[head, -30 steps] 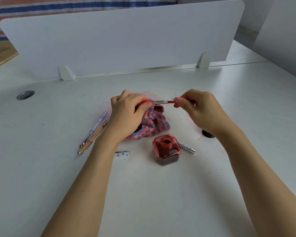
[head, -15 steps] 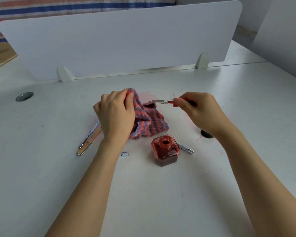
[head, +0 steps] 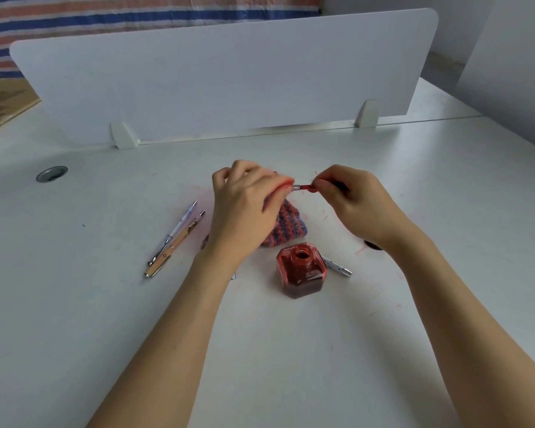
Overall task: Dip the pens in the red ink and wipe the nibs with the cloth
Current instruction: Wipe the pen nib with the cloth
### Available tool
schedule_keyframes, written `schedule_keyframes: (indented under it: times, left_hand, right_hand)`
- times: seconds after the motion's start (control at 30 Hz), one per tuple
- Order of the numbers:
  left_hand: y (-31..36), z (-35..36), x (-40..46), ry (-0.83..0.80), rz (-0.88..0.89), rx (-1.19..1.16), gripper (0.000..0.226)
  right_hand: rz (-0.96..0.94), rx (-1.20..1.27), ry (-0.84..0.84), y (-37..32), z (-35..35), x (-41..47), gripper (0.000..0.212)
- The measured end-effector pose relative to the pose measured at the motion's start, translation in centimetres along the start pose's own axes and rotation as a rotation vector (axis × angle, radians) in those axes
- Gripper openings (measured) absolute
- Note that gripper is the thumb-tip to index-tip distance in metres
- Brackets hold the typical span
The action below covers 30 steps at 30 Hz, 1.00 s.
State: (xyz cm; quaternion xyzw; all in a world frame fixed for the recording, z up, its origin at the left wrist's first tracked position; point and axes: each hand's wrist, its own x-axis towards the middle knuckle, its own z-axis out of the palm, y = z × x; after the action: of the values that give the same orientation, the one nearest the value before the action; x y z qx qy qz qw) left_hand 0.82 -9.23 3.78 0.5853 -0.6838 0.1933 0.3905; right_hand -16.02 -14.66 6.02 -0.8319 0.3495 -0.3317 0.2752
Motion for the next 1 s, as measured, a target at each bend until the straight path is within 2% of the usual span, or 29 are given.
schedule_keyframes:
  times: [0.1,0.23,0.3,0.43,0.53,0.73,0.87,1.0]
  left_hand:
    - [0.1,-0.1,0.1,0.010,-0.022,-0.010,0.026]
    - [0.3,-1.2,-0.3,0.066,-0.159,-0.091,0.028]
    - [0.3,-1.9,-1.1,0.081,-0.225,-0.131,0.029]
    - [0.1,-2.9,-3.1,0.074,-0.269,-0.146,0.030]
    - [0.4,-3.4,-5.0,0.062,-0.276,-0.167,0.029]
    - [1.7,-4.2,-7.5,-0.015,-0.259,-0.271,0.027]
    - [1.8,-4.9,-9.3,-0.038,-0.219,-0.276,0.025]
    - [1.3,-5.2,-9.8,-0.077,-0.225,-0.259,0.026]
  right_hand:
    - [-0.014,0.004,0.041,-0.4,0.1,-0.1,0.017]
    - [0.012,0.004,0.233,-0.5,0.3,-1.3,0.030]
    - [0.028,-0.060,0.275,-0.1,0.4,-2.6,0.029]
    - [0.051,-0.292,0.070,1.9,0.8,-6.2,0.022]
    - [0.098,-0.331,-0.080,2.5,0.9,-8.0,0.023]
    - [0.110,-0.388,-0.035,2.2,1.6,-8.5,0.016]
    - [0.193,-0.226,0.109,2.3,1.6,-9.1,0.007]
    - [0.123,-0.045,0.198,2.1,1.2,-10.0,0.004]
